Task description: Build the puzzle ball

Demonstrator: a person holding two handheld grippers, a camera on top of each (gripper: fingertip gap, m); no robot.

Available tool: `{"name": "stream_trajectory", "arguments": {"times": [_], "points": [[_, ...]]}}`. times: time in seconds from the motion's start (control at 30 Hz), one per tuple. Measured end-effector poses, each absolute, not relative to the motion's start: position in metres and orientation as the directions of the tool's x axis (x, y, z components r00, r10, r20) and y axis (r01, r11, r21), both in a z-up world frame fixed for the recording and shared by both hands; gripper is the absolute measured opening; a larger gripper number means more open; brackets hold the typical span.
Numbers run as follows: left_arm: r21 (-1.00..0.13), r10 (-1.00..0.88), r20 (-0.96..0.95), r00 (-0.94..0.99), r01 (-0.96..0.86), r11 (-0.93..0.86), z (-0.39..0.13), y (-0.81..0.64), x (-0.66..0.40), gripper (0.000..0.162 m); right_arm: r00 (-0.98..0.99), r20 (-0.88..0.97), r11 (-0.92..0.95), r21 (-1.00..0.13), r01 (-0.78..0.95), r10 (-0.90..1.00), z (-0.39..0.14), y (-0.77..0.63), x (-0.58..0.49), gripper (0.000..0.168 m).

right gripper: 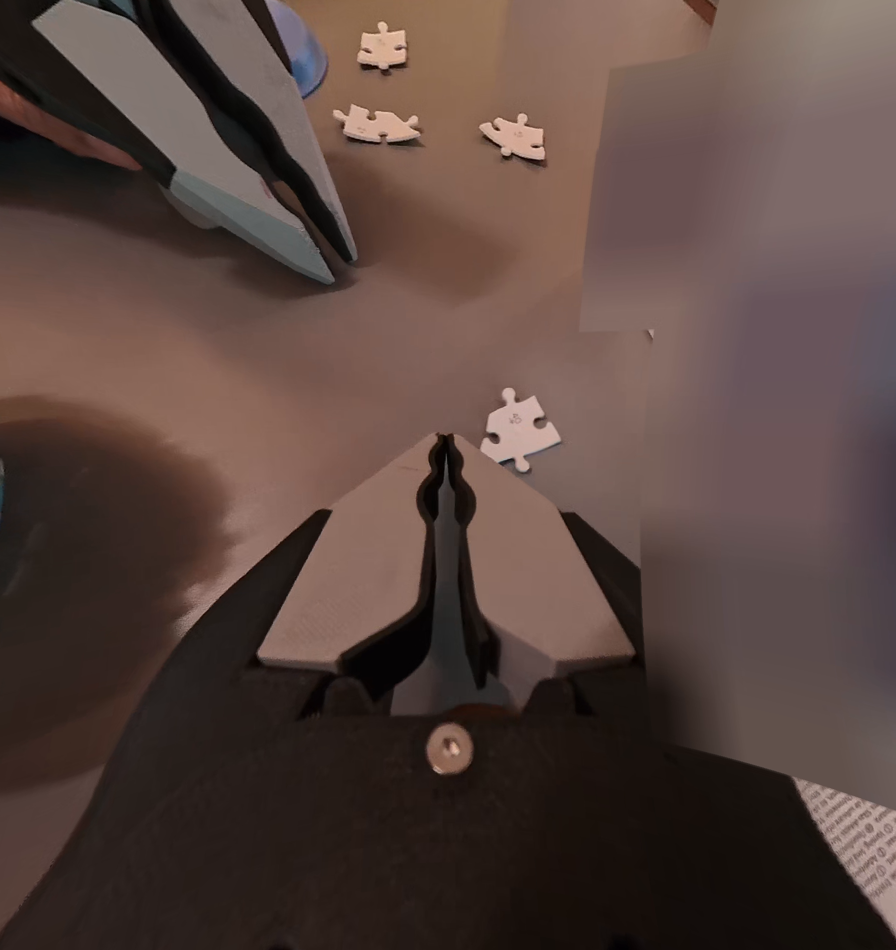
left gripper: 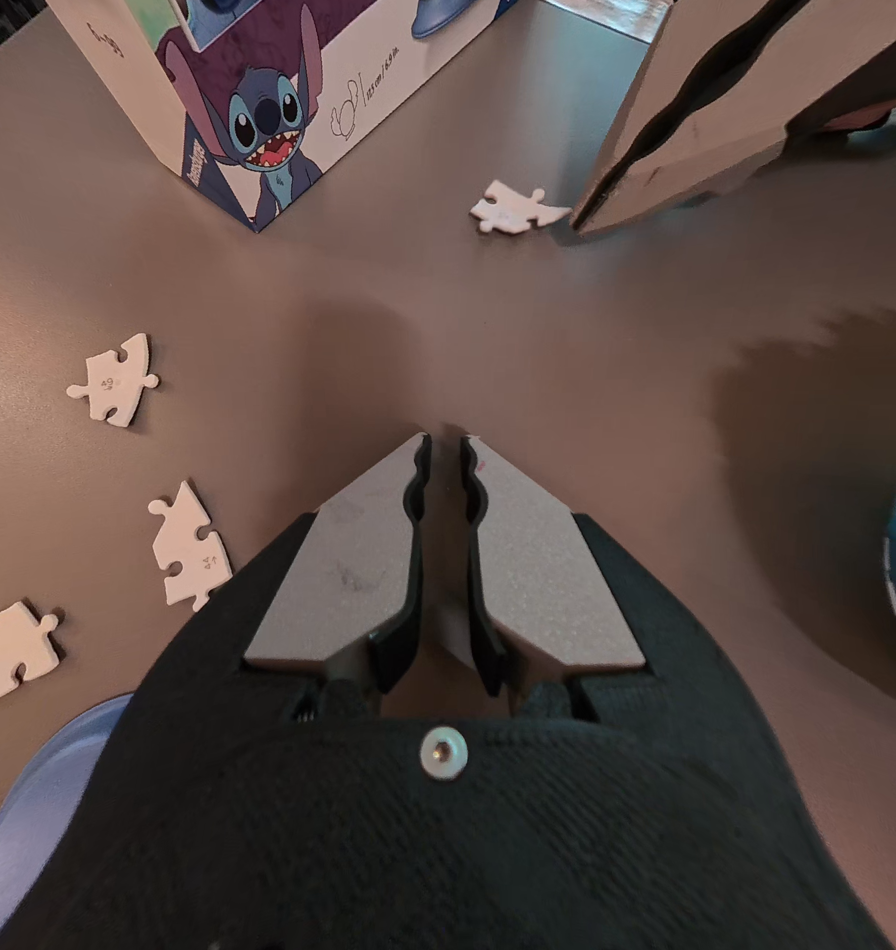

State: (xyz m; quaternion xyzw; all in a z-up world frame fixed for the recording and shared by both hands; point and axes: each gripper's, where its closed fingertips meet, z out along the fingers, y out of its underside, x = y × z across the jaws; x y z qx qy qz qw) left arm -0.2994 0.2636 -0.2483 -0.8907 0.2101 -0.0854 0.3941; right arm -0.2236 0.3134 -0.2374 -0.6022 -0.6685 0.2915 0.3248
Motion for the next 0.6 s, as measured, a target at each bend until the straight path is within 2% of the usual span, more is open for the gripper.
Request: {"name": "stream_trajectory", "arguments": {"times": [0.6], "points": [[-0.738, -0.436, -0.042, 0.899, -0.322, -0.592, -0.248, 0.263, -0.3, 0.012, 0.067, 0.102, 0.044, -0.81, 0.584, 0.993, -0.229, 0.333, -0.219, 0.012]]}}
